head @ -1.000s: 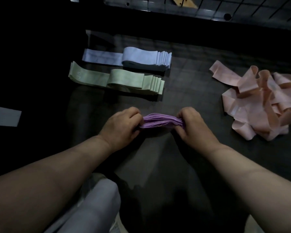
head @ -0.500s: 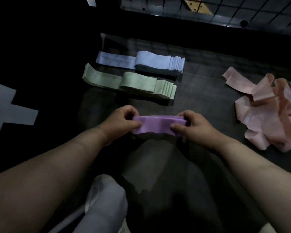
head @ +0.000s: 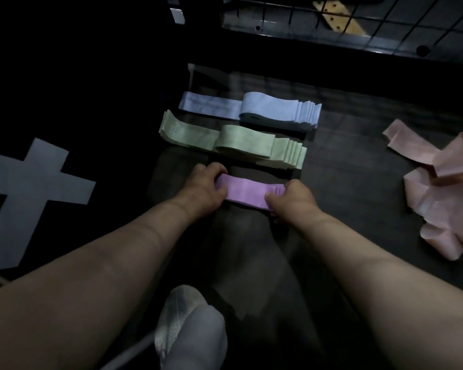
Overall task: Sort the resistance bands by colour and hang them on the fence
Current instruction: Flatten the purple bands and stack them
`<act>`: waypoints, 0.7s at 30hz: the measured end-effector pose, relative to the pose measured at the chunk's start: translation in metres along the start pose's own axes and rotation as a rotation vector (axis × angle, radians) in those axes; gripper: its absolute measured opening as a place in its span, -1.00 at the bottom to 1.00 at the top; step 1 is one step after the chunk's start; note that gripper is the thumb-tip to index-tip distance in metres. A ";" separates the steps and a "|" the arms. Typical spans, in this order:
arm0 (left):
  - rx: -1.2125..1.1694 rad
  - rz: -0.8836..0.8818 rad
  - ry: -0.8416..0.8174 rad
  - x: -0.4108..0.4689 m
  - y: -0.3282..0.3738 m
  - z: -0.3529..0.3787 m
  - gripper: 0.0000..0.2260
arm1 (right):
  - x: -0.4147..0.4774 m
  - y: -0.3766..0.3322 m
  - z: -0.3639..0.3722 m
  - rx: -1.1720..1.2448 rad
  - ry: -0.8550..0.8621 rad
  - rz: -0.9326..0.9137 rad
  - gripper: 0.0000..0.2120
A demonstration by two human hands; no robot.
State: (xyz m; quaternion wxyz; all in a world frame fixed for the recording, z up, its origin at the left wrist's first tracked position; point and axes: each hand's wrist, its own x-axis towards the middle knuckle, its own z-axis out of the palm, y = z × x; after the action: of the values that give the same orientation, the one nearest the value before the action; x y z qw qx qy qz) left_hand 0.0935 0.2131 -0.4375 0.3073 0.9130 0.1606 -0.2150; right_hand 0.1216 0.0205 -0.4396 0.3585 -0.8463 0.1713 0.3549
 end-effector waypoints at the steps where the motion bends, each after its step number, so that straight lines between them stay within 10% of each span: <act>1: 0.031 0.012 -0.029 -0.004 -0.002 0.000 -0.55 | -0.002 -0.001 0.000 -0.038 0.018 -0.004 -0.66; 4: 0.066 0.085 -0.135 -0.008 -0.011 -0.003 -0.32 | -0.004 0.001 -0.002 -0.123 0.067 -0.041 -0.64; 21: 0.247 0.160 -0.118 -0.005 -0.013 -0.010 -0.45 | -0.007 0.002 -0.004 -0.153 0.070 -0.019 -0.61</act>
State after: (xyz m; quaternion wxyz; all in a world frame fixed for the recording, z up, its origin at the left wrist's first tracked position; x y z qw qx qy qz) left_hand 0.0861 0.2283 -0.4341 0.2176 0.9396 0.0414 -0.2611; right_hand 0.1175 0.0164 -0.4335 0.2901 -0.8847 0.1477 0.3338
